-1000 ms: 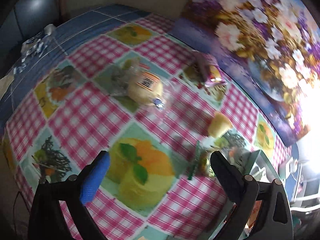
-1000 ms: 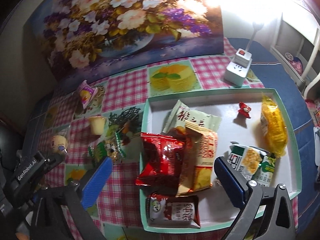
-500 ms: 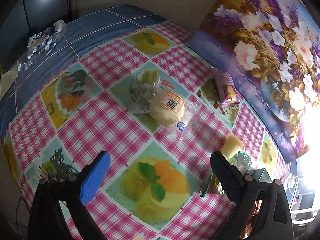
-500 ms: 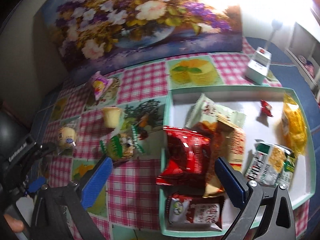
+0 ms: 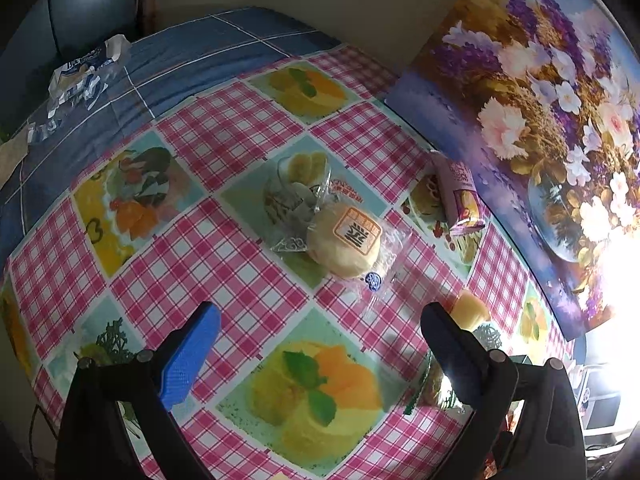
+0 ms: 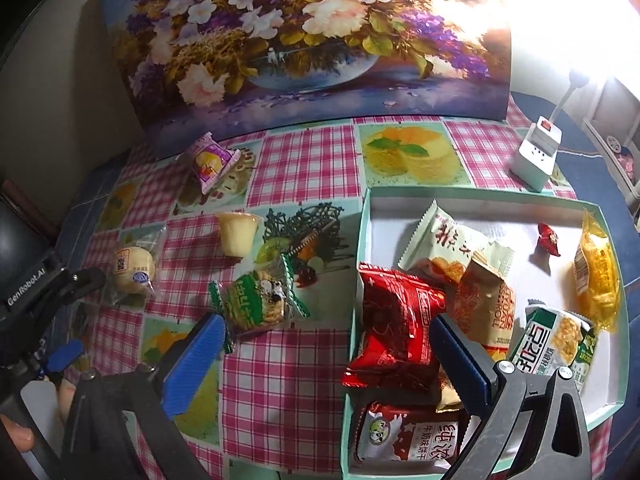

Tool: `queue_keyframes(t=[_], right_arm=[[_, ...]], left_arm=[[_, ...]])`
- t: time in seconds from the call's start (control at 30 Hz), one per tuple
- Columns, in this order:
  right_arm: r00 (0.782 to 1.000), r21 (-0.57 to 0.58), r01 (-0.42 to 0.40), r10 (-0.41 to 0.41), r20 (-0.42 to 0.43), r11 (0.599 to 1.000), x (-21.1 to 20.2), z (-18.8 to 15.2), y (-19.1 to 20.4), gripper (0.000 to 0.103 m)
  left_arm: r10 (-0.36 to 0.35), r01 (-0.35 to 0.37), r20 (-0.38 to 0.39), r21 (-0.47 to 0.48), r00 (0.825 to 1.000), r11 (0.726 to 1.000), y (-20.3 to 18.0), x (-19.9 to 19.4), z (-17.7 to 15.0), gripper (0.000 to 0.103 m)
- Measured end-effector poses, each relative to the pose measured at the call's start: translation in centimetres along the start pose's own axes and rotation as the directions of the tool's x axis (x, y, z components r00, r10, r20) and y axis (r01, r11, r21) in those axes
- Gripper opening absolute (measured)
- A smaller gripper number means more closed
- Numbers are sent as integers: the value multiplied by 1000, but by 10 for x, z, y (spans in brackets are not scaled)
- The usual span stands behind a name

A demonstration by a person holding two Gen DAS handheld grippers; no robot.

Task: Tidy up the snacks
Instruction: 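Withdraw both grippers from the tray toward the tablecloth, then grasp the wrapped round bun with the left gripper while the right grasps the green biscuit packet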

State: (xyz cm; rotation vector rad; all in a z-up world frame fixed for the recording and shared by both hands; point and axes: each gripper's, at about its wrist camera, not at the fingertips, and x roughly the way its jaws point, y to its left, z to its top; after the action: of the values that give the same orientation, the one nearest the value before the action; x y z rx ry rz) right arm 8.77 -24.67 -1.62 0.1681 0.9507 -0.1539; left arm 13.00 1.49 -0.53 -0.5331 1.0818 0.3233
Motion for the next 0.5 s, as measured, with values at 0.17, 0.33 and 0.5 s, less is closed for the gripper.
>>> queue_keyframes(t=[0.17,0.33,0.5], right_arm=[[1000,-24,-18,18,9,1000,-6,14,5,103],[999,-28,-34,34,-6,999,-8,33,9,103],[995,-58,-72,68,-73,996,3,44,23,103]], left_arm=[[-21,21,17,-3,1000,1000,0,-2,5,100],[-45,44,37,36,998,998,-7,-2,11,100],[-71,69,18,87,997,994,-17,2,11,100]])
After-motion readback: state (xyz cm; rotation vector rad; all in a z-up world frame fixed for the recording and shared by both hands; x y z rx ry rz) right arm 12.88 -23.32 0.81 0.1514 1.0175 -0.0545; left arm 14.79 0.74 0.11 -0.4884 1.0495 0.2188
